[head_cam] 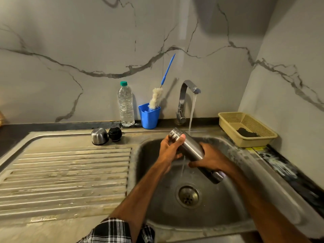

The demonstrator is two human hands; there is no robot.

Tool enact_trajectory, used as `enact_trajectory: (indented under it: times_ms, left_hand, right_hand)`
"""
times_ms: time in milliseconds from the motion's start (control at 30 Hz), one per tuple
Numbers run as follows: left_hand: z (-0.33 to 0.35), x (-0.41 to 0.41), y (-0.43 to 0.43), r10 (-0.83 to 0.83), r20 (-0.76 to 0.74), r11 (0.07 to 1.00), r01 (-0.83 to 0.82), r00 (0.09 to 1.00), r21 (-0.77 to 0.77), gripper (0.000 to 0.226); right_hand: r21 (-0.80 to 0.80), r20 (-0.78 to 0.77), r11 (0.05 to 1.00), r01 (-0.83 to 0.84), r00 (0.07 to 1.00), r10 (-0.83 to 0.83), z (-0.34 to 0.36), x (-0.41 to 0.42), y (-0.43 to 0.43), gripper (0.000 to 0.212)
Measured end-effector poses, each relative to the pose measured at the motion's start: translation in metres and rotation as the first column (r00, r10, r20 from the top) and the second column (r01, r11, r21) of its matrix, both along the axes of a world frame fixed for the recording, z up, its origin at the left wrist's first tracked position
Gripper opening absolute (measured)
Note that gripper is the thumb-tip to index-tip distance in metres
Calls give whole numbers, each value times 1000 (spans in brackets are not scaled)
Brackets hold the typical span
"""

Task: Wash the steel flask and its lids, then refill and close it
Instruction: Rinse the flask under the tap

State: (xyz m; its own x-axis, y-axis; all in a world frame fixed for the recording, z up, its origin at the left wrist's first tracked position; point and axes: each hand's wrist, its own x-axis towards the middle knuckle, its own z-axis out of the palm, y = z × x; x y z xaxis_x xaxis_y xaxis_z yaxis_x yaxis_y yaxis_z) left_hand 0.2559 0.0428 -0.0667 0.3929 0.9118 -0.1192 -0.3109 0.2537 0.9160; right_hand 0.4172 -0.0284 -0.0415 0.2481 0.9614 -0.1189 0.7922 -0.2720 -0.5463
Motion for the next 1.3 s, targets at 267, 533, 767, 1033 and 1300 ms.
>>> enact_trajectory:
  times_ms: [267, 533, 767, 1033, 1300]
  left_hand:
    - [-5, 23, -1, 70, -53, 997, -71, 996, -31, 47]
    - [21, 71, 5, 112, -4, 945, -108, 994, -308, 71]
    - [18, 70, 11, 106, -23, 963, -108, 994, -248, 87]
    - [21, 55, 18, -97, 65, 979, 107, 993, -175, 80]
    - [15, 69, 16, 146, -118, 936, -176, 982, -305, 78]
  right_hand:
    - [80, 186, 996, 45, 981, -59, -7, 7, 4, 100]
    - [70, 214, 998, -2, 977, -13, 7, 25, -4, 94]
    - [-11, -204, 995, 101, 974, -101, 1, 21, -13, 94]
    - [-164, -465, 984, 66, 875, -136, 6, 27, -17, 102]
    - [113, -27, 974, 198, 980, -196, -14, 4, -7, 87]
